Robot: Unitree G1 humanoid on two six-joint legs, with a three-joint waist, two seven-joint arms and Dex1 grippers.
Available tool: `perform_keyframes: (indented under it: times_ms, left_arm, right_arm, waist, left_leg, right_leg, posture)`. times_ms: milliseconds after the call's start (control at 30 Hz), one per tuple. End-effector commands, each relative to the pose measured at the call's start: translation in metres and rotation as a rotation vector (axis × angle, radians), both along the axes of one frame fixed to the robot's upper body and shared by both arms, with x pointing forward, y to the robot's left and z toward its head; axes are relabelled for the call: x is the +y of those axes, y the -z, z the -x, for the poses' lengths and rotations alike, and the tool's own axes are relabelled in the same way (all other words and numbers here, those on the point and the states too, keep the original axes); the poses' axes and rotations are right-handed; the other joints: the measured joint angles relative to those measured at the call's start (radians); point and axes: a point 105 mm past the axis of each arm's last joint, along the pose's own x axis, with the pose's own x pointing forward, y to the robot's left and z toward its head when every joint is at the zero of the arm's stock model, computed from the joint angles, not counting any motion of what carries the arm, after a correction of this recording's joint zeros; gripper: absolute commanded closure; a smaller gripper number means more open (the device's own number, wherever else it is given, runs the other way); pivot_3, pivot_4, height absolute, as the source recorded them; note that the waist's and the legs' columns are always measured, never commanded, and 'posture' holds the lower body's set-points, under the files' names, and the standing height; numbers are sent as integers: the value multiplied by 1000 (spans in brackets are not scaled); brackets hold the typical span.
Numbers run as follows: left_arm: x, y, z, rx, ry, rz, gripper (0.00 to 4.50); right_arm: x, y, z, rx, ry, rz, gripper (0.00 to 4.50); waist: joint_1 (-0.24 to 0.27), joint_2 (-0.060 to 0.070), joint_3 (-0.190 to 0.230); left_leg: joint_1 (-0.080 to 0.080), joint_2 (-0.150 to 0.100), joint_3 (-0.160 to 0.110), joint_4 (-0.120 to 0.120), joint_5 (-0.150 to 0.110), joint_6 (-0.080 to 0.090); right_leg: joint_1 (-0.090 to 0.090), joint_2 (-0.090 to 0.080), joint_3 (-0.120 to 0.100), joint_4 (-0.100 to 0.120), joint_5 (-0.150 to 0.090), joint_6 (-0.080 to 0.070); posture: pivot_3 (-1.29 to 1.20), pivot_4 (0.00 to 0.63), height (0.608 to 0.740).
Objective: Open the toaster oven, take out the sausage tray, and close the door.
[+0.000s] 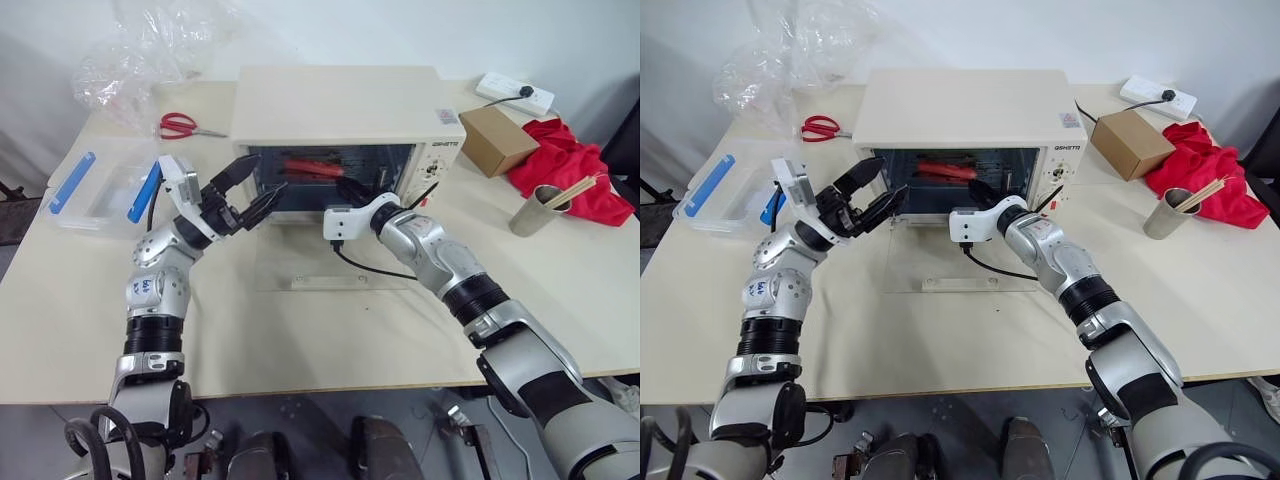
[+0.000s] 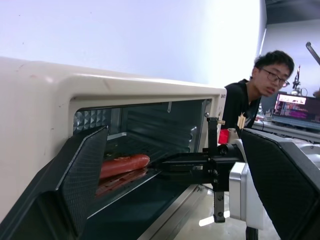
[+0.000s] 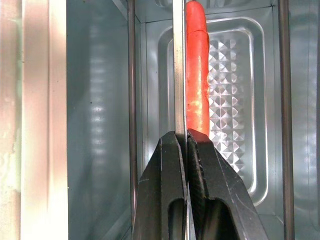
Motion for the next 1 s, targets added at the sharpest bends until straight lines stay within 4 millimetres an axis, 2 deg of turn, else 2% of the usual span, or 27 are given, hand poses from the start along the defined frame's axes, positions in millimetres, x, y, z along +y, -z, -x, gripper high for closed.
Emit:
perform_keyframes:
  times_ms: [33,333,667,867,1000]
  left_arm:
    - [5,-18,0,-47,-13,37,0]
    - [8,-14,5,-8,18,36,0]
    - [14,-8,9,51,42,25,0]
    - [19,-4,9,70,37,3,0]
    - [20,-2,11,94,50,10,0]
  right_arm:
    - [17,-46,21,-133,-121,-65,4485]
    - [3,-33,69,-44,-208,-90,4485]
    - [-20,-21,99,9,-192,-69,4485]
    - [-35,-11,118,4,-205,-62,4485]
    - [-46,7,127,41,-195,-28,4485]
  waist:
    - [0,0,0]
    - [3,0,0]
    - [11,0,0]
    - [37,0,0]
    - [42,-1,0]
  left_leg:
    - [0,0,0,0,0,0]
    - [0,0,-1,1,0,0]
    - [0,0,-1,2,0,0]
    - [0,0,0,3,0,0]
    - [0,0,0,5,0,0]
  right_leg:
    - [0,0,0,0,0,0]
    - [0,0,1,0,0,0]
    - [1,1,1,0,0,0]
    - [2,1,0,-1,0,0]
    - [3,1,1,-1,0,0]
  posture:
    - [0,150,740]
    - [0,150,740]
    - [0,150,740]
    - [0,150,740]
    - [0,150,740]
